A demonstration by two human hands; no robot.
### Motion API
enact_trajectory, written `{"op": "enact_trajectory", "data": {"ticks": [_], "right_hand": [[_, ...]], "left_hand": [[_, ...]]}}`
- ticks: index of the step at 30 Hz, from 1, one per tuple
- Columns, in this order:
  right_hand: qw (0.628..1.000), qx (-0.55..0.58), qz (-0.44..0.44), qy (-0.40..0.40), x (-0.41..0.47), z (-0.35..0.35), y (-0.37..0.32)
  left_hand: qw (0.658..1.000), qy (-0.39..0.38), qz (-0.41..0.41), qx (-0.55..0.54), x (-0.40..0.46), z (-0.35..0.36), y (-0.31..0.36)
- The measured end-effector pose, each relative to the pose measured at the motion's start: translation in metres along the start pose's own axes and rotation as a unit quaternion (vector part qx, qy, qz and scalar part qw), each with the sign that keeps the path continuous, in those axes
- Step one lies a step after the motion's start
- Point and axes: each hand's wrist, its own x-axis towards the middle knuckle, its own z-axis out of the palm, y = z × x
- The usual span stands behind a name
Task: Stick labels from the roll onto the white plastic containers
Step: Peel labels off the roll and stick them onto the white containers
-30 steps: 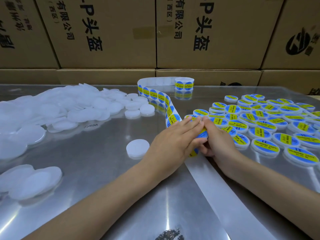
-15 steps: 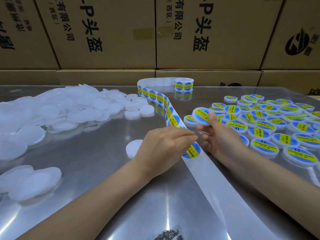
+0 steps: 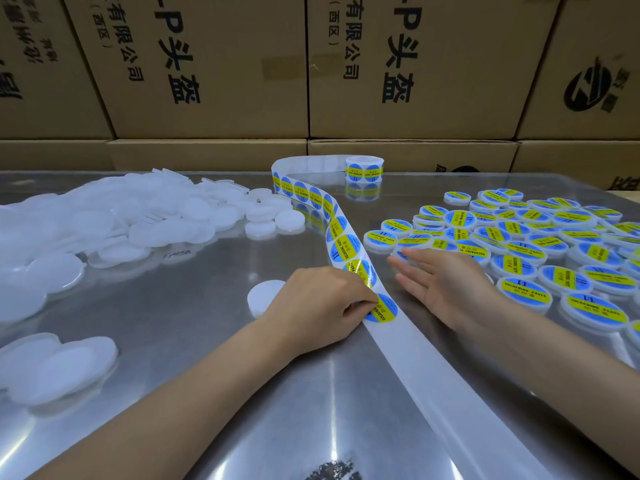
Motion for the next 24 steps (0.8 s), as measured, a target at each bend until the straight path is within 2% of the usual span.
{"op": "enact_trajectory", "data": {"ticks": [4,7,8,11,14,16,18,21,24], "right_hand": [[0.999,-0.002,-0.043,0.034,-0.002,0.003,0.005],[0.990,-0.104,-0.093,0.013,-0.005,0.007,0.008],[0.976,-0.180,-0.125,-0.006,-0.007,0.009,0.010],[0.889,-0.384,-0.235,-0.083,-0.011,0.011,0.019],[0.803,-0.518,-0.258,-0.140,-0.011,0.008,0.024],[0.775,-0.557,-0.253,-0.157,-0.009,0.006,0.024],[0.763,-0.573,-0.245,-0.172,-0.008,0.006,0.023],[0.783,-0.553,-0.214,-0.188,-0.006,0.005,0.023],[0.777,-0.562,-0.213,-0.186,-0.005,0.004,0.023]], "left_hand": [[1.000,-0.009,-0.005,-0.005,0.001,0.000,-0.003],[1.000,-0.006,-0.012,-0.017,0.000,0.000,-0.006],[1.000,-0.003,-0.018,-0.024,0.000,0.000,-0.006],[0.997,0.018,-0.054,-0.059,0.000,0.001,-0.006],[0.993,0.042,-0.097,-0.051,-0.001,0.001,-0.009],[0.991,0.011,-0.123,-0.044,-0.001,0.002,-0.013],[0.989,-0.026,-0.138,-0.048,-0.001,0.004,-0.015],[0.984,-0.049,-0.160,-0.063,-0.001,0.008,-0.015],[0.973,-0.068,-0.206,-0.080,0.000,0.008,-0.017]]}}
